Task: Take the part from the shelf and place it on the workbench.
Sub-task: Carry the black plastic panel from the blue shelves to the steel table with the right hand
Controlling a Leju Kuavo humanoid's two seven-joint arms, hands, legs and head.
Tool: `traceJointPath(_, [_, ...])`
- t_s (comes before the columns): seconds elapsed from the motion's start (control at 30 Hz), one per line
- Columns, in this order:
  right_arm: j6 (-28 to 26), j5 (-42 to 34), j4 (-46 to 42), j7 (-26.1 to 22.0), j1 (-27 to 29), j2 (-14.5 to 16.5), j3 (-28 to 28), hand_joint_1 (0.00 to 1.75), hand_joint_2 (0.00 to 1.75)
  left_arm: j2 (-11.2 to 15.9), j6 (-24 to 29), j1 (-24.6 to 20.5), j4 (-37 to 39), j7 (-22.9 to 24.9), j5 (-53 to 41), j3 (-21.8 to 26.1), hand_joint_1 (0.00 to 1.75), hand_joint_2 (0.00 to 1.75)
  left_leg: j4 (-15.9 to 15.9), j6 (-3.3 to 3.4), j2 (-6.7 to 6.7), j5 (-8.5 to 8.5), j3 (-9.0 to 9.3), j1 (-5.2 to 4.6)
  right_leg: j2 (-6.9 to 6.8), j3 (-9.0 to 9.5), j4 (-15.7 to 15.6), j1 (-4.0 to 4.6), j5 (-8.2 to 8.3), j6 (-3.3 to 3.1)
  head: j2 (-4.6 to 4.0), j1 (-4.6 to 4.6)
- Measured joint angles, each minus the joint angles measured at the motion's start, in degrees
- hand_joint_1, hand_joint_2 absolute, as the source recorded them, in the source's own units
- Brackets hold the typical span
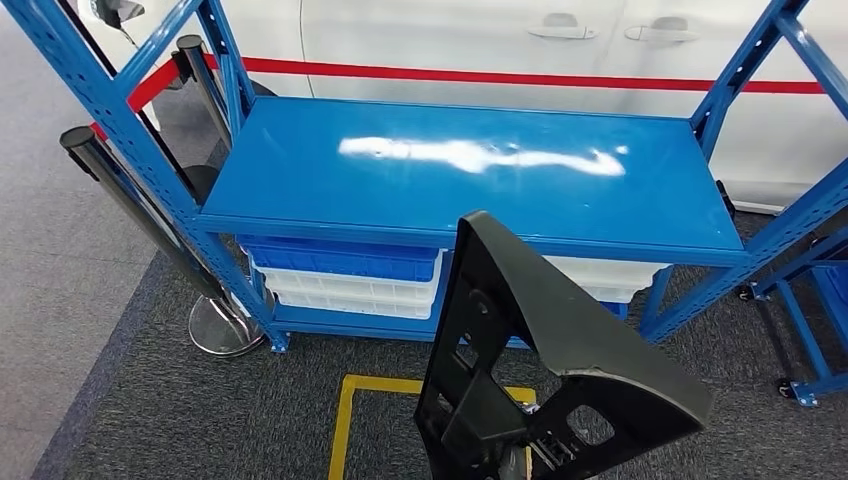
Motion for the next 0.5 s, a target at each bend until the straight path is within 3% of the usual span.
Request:
traceJointPath(0.07, [0.0,0.0,0.0,0.0,-0.1,0.0,0.0,1.75,1.75,0.0,-0.1,0.0,0.0,0.0,0.0,0.0,0.0,0.0,0.8,-0.57,-0.09,0.69,-1.25,-0.13,0.02,5.63,-8.2,0.21,0.08,-0.43,0.0,-0.03])
traceJointPath(0.13, [0.0,-0.1,0.0,0.0,-0.1,0.0,0.0,1.75,1.75,-0.1,-0.1,0.0,0.0,0.0,0.0,0.0,0.0,0.0,1.2,-1.3,-0.13,1.5,-1.82,-0.19,0.04,7.85,-12.3,0.59,-1.04,-1.07,0.0,-0.06])
traceJointPath(0.2, [0.1,-0.4,0.0,0.1,-0.1,0.0,0.0,1.75,1.75,0.0,-0.2,0.1,0.0,0.1,0.0,0.0,0.0,0.0,1.2,-2.07,-0.16,1.88,-2.2,-0.06,-0.03,7.13,-12.6,0.54,-0.32,-1.97,0.0,-0.03])
traceJointPath(0.23, [0.2,-0.6,0.0,0.1,-0.1,0.0,0.1,1.75,1.75,0.0,-0.3,0.2,0.0,0.1,0.0,0.0,0.0,0.0,1.9,-2.37,-0.22,0.79,-2.62,0.03,-0.09,6.56,-12.6,0.45,0.3,-2.5,0.0,-0.1])
traceJointPath(0.3, [0.4,-1.1,0.0,0.2,-0.1,0.0,0.1,1.75,1.75,0.0,-0.4,0.3,0.0,0.2,0.0,0.0,0.0,0.0,6.3,-2.76,-0.33,-4.44,-4.02,0.15,-0.18,5.08,-12.6,0.35,1.63,-3.3,0.0,-0.33])
traceJointPath(0.37, [0.4,-1.3,0.1,0.2,0.0,0.0,0.1,1.75,1.75,0.0,-0.5,0.3,0.0,0.2,0.0,0.0,0.0,0.0,13.1,-2.94,-0.33,-9.43,-5.31,0.16,0.03,3.29,-12.3,0.52,2.93,-3.55,0.0,-0.5])
traceJointPath(0.4, [0.4,-1.3,0.1,0.2,0.0,0.0,0.1,1.75,1.75,0.0,-0.5,0.3,0.0,0.2,0.0,0.0,0.0,0.0,15.7,-2.95,-0.34,-9.97,-5.32,0.16,0.19,2.28,-12.1,0.62,3.57,-3.54,0.0,-0.5])
traceJointPath(0.43, [0.4,-1.4,0.1,0.2,0.0,0.0,0.1,1.75,1.75,0.0,-0.5,0.2,0.0,0.2,-0.1,0.0,0.0,0.0,16.7,-2.88,-0.36,-9.15,-4.61,0.16,0.4,1.19,-11.8,0.71,4.17,-3.47,0.0,-0.5])
traceJointPath(0.5, [0.4,-1.4,0.1,0.2,0.0,0.0,0.1,1.75,1.75,0.1,-0.5,0.2,0.0,0.2,-0.1,0.0,0.0,0.0,13.0,-2.39,-0.88,-5.85,-0.38,0.12,1.01,-0.93,-11.0,0.8,5.27,-3.23,0.0,-0.51])
